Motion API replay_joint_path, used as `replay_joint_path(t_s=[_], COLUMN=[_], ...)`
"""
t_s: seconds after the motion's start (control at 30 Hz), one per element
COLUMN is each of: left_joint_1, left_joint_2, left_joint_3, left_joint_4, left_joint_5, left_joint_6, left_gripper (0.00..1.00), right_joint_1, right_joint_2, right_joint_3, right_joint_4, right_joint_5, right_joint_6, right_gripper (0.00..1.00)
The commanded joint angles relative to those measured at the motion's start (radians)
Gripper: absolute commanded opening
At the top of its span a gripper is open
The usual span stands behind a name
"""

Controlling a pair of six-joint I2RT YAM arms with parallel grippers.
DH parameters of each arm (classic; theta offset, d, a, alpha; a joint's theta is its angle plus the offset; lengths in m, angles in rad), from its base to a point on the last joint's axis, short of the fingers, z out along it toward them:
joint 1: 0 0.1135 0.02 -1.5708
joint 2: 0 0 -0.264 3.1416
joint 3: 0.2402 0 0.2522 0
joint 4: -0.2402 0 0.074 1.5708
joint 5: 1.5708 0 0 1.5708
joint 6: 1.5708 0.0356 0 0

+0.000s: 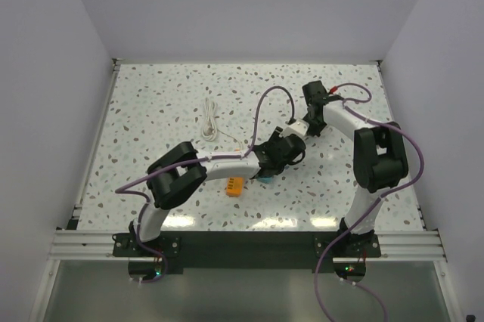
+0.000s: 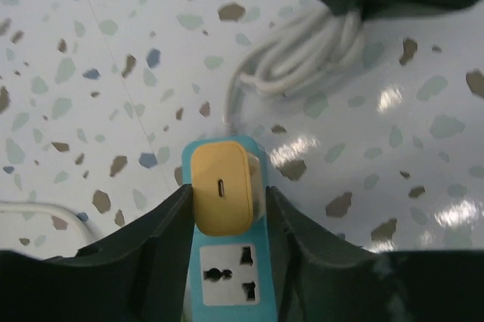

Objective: Insert the plug

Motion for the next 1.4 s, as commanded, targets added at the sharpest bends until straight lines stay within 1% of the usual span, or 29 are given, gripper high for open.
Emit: replay_joint_path(t_s=[0.0, 0.23, 0.27, 0.3, 0.37, 0.43, 0.5, 0.53, 0.67, 0.7, 0.73, 0.77, 0.8, 0.9, 0.97, 1.0, 1.03, 1.07, 1.13, 1.17, 1.27, 1.3, 1.37], left_joint_1=[-0.016, 0.030, 0.035, 0.040, 0.050, 0.058, 0.069, 0.073, 0.101, 0.113, 0.150, 0.170, 0.197, 0.204, 0.204, 0.204, 0.204, 0.204, 0.204, 0.204, 0.204, 0.204, 0.204], left_joint_2=[0.048, -0.043, -0.078, -0.096, -0.156, -0.227, -0.279, -0.332, -0.428, -0.433, -0.431, -0.430, -0.428, -0.445, -0.453, -0.456, -0.454, -0.450, -0.442, -0.443, -0.440, -0.424, -0.408], left_joint_3=[-0.012, -0.038, -0.056, -0.064, -0.077, -0.088, -0.096, -0.108, -0.122, -0.117, -0.108, -0.108, -0.111, -0.139, -0.154, -0.163, -0.171, -0.170, -0.159, -0.156, -0.133, -0.113, -0.104], left_joint_4=[-0.168, -0.137, -0.129, -0.123, -0.119, -0.126, -0.149, -0.158, -0.227, -0.253, -0.311, -0.332, -0.350, -0.382, -0.412, -0.421, -0.431, -0.448, -0.496, -0.505, -0.550, -0.585, -0.602], left_joint_5=[0.140, 0.157, 0.163, 0.176, 0.184, 0.190, 0.189, 0.190, 0.233, 0.300, 0.346, 0.397, 0.476, 0.511, 0.525, 0.543, 0.561, 0.597, 0.620, 0.641, 0.672, 0.678, 0.707], left_joint_6=[0.007, 0.037, 0.042, 0.047, 0.051, 0.051, 0.041, 0.037, 0.004, -0.025, -0.042, -0.056, -0.074, -0.053, -0.044, -0.027, -0.024, -0.022, -0.027, -0.030, -0.032, -0.039, -0.061], left_gripper=[0.49, 0.68, 0.72, 0.80, 0.89, 0.94, 0.98, 1.00, 1.00, 1.00, 1.00, 1.00, 1.00, 1.00, 0.99, 0.98, 0.95, 0.93, 0.91, 0.91, 0.89, 0.87, 0.85], right_joint_1=[-0.005, -0.008, -0.009, -0.009, -0.009, -0.014, -0.020, -0.023, -0.038, -0.040, -0.041, -0.041, -0.040, -0.041, -0.043, -0.043, -0.043, -0.041, -0.043, -0.041, -0.043, -0.043, -0.041], right_joint_2=[0.025, 0.045, 0.047, 0.051, 0.064, 0.073, 0.096, 0.108, 0.154, 0.169, 0.176, 0.180, 0.180, 0.168, 0.162, 0.157, 0.153, 0.145, 0.124, 0.114, 0.087, 0.079, 0.059], right_joint_3=[0.041, 0.107, 0.113, 0.127, 0.141, 0.167, 0.205, 0.222, 0.302, 0.331, 0.345, 0.356, 0.373, 0.364, 0.344, 0.336, 0.327, 0.304, 0.281, 0.255, 0.236, 0.238, 0.233], right_joint_4=[-0.004, -0.021, -0.021, -0.021, -0.019, -0.018, -0.016, -0.019, -0.025, -0.022, -0.022, -0.022, -0.021, -0.001, 0.022, 0.031, 0.051, 0.062, 0.090, 0.102, 0.137, 0.137, 0.139], right_joint_5=[-0.001, -0.002, -0.004, -0.005, -0.007, -0.004, -0.006, -0.007, 0.011, 0.016, 0.024, 0.046, 0.057, 0.103, 0.106, 0.093, 0.084, 0.070, 0.059, 0.053, 0.033, 0.031, 0.031], right_joint_6=[0.006, 0.014, 0.015, 0.018, 0.021, 0.027, 0.034, 0.034, 0.035, 0.020, 0.008, -0.009, -0.046, -0.123, -0.191, -0.213, -0.233, -0.273, -0.304, -0.334, -0.393, -0.403, -0.433], right_gripper=[0.00, 0.00, 0.00, 0.00, 0.00, 0.00, 0.00, 0.00, 0.00, 0.00, 0.00, 0.00, 0.00, 0.00, 0.00, 0.03, 0.06, 0.17, 0.33, 0.55, 0.87, 0.91, 0.96])
